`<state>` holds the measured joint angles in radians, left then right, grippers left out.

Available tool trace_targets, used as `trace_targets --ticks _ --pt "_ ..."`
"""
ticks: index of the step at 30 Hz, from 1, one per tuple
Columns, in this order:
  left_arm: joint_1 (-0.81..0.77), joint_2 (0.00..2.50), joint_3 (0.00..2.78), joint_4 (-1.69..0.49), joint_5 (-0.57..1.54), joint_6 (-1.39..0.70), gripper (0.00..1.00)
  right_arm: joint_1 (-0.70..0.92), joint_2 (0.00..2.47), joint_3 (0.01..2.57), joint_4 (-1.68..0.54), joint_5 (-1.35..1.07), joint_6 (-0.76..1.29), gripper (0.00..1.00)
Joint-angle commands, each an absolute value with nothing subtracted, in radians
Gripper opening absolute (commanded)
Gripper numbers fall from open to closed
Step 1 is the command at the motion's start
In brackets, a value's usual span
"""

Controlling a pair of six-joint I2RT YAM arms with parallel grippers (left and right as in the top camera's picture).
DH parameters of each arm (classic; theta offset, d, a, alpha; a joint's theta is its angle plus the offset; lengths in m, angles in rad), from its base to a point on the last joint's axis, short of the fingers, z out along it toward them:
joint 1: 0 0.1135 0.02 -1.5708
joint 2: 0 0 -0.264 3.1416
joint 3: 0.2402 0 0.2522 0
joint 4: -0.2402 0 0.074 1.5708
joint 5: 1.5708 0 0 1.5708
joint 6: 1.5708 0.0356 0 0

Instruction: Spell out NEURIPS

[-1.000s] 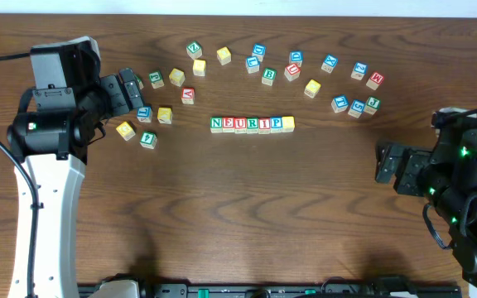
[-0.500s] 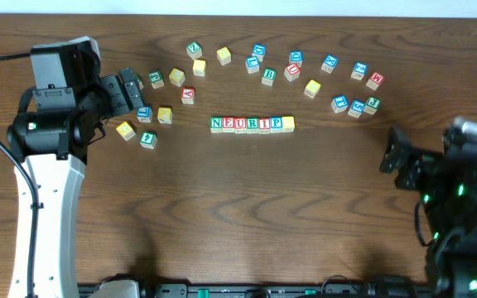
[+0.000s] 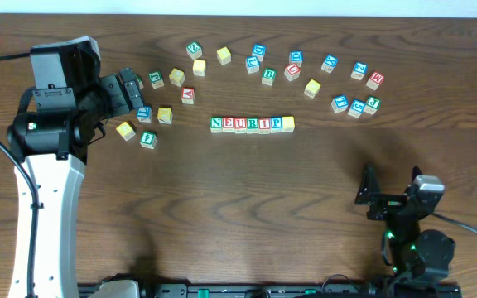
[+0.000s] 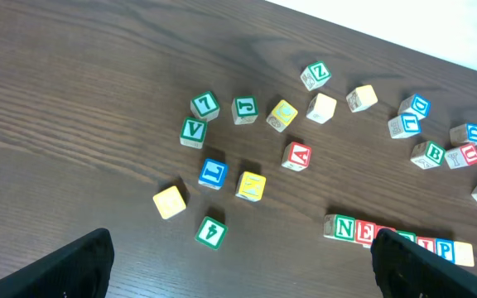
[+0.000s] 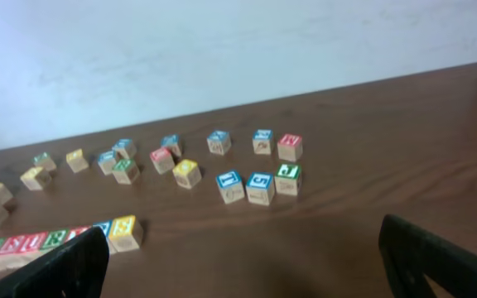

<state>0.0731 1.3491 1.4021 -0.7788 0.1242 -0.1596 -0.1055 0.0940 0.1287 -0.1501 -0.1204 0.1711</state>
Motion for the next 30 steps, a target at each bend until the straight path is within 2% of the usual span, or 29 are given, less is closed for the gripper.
trace_targets --ticks 1,11,30 --pt "0.076 1.348 1.412 -0.778 0.115 -0.157 0.98 -0.109 0.035 0.072 -0.125 -0.141 0.171 0.99" --pt "0.076 1.348 1.412 -0.778 0.115 -0.157 0.98 0.023 0.005 0.044 -0.157 -0.044 0.165 0.99" --pt "0.076 1.348 1.412 -0.778 0.115 -0.157 0.98 0.020 0.005 0.005 -0.071 -0.039 0.122 0.99"
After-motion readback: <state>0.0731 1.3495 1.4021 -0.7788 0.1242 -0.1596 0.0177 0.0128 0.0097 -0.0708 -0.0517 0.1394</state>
